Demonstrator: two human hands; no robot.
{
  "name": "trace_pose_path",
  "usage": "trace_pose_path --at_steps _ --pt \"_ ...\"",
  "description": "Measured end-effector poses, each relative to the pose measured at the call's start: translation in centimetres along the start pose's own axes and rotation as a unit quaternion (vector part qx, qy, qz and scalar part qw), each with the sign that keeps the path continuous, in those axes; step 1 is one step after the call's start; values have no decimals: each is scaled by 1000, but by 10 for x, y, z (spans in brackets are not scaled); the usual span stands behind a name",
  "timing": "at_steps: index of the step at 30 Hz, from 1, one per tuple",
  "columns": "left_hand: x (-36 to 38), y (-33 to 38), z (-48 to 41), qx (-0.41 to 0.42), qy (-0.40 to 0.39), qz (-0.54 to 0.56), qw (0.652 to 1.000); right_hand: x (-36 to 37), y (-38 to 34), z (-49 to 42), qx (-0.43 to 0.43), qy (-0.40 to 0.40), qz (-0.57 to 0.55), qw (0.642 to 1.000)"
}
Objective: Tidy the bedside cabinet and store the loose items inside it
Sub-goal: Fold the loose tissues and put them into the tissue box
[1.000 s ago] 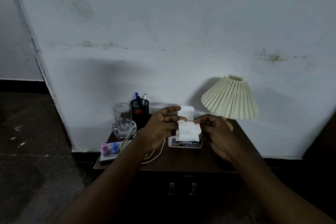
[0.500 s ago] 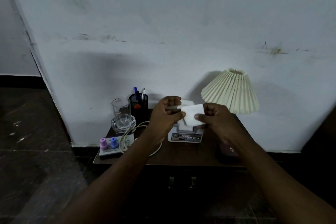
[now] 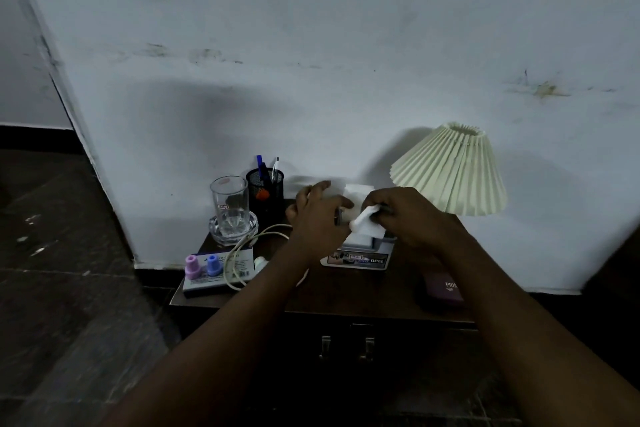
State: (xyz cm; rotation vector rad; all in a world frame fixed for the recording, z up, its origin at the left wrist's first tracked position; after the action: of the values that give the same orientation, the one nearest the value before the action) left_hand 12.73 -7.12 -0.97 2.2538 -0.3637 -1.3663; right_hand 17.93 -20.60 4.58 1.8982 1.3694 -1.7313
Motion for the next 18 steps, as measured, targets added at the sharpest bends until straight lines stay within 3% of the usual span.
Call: trace_pose_path --at_steps 7,14,18 --pt "-1 -4 -6 -37 -15 42 998 10 8 -14 -8 -54 70 996" --pt "-1 -12 -8 -60 -26 86 994 31 -7 -15 -72 -2 67 995" --pt "-5 -6 -5 -57 -37 97 993 44 1 -17 -49 -39 69 996"
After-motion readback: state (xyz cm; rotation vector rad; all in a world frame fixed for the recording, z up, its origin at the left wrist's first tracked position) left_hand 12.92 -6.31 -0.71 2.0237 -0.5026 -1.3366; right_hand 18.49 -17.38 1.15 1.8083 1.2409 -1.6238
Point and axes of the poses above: each hand's wrist, its own z-axis away from the middle knuckle, its own x-axis out of the palm, y = z × x, the point moved 10 cm from there along -z, towards the middle knuckle, and after that the axes turned 9 degrees about x, right-handed, at the moved point
